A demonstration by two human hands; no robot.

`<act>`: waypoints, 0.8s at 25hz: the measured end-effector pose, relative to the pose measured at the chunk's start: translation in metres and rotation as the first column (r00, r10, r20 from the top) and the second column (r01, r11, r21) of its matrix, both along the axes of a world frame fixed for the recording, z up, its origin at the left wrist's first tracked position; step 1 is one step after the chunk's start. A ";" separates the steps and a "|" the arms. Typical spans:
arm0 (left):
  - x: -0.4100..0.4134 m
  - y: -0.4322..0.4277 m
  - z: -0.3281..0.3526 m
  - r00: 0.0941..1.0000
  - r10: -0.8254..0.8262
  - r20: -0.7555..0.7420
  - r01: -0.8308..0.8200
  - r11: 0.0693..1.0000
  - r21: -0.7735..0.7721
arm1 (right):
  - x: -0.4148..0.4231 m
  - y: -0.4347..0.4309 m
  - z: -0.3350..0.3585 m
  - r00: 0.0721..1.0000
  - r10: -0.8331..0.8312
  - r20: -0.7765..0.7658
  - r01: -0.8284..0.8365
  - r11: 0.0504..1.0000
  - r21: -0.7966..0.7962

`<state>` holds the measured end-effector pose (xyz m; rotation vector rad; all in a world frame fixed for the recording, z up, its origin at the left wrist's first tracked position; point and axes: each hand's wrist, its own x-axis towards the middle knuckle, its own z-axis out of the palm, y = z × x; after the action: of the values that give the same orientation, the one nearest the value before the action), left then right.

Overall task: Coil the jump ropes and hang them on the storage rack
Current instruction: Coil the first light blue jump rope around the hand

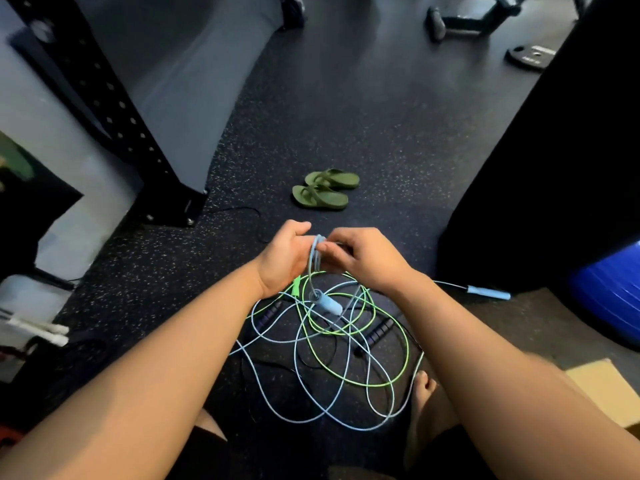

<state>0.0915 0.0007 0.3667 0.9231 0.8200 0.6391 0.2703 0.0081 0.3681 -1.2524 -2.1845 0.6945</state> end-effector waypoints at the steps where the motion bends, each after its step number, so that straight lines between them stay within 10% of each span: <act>1: 0.001 -0.004 0.003 1.000 -0.012 -0.028 0.013 1.000 0.014 | -0.001 0.001 0.000 0.999 0.031 -0.023 -0.031 0.999 -0.008; 10: -0.010 -0.037 0.007 0.987 0.042 -0.154 -0.060 0.992 -0.113 | -0.010 0.004 -0.015 0.919 0.142 -0.368 -0.224 0.956 -0.191; 20: -0.006 -0.049 0.014 0.949 0.247 0.198 -0.199 0.952 -0.233 | -0.028 0.000 -0.042 0.884 -0.157 -0.439 -0.050 0.904 -0.425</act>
<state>0.0853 -0.0487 0.3811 0.5563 0.7768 0.8222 0.2418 0.0084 0.3256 -1.1836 -1.6402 1.3520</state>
